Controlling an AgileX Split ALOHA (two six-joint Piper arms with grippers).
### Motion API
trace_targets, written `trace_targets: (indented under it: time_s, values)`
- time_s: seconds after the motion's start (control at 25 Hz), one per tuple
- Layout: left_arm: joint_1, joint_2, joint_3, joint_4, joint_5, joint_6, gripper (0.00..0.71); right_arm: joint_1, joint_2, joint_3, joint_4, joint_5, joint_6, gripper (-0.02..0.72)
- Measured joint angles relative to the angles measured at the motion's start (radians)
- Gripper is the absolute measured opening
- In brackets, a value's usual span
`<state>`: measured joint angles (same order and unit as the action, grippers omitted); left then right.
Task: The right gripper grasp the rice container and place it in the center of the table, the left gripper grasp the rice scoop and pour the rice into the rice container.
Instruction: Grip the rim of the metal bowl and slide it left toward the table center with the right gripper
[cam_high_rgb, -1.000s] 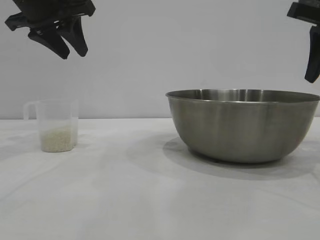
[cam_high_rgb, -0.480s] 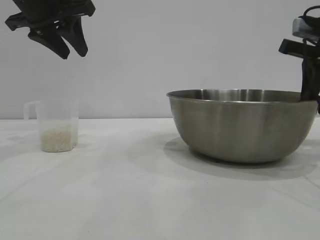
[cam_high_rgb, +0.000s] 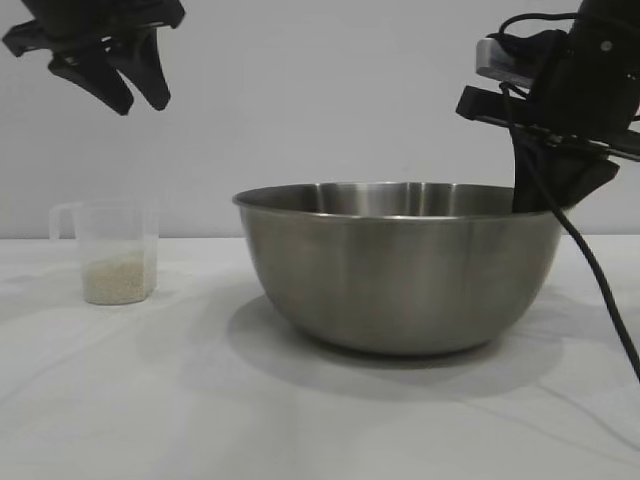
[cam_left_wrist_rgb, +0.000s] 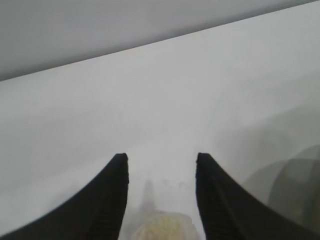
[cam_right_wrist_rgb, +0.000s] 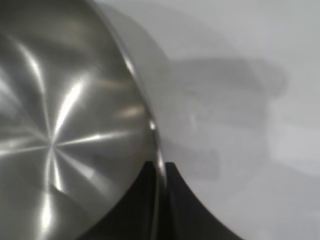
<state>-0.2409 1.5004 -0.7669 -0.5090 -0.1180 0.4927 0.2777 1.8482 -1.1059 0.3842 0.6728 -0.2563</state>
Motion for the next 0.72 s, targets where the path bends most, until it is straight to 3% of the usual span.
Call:
trace_targets:
  time_s: [0.28,0.32,0.36,0.52,0.6,0.68,0.72]
  values:
    - [-0.167,-0.091,0.334,0.002,-0.373,-0.046,0.258,0.002,-0.002,0.000,0.002,0.010,-0.002,0.000]
    - [-0.188,-0.083,0.368,0.002,-0.426,-0.052,0.258,0.006,-0.006,0.000,0.002,0.008,-0.002,0.050]
    - [-0.203,-0.075,0.396,0.002,-0.475,-0.058,0.258,0.013,-0.011,0.000,0.002,0.008,-0.002,0.050]
    - [-0.216,-0.014,0.445,0.000,-0.631,-0.072,0.258,0.045,-0.037,0.000,0.002,-0.001,-0.002,0.050]
    - [-0.217,0.027,0.445,-0.002,-0.669,-0.083,0.258,0.049,-0.063,0.000,0.002,-0.007,-0.002,0.116]
    - [-0.217,0.069,0.445,-0.002,-0.685,-0.104,0.258,0.049,-0.099,0.000,-0.006,-0.008,-0.002,0.110]
    - [-0.217,0.096,0.445,-0.002,-0.699,-0.118,0.258,0.049,-0.124,0.000,-0.015,-0.008,-0.002,0.167]
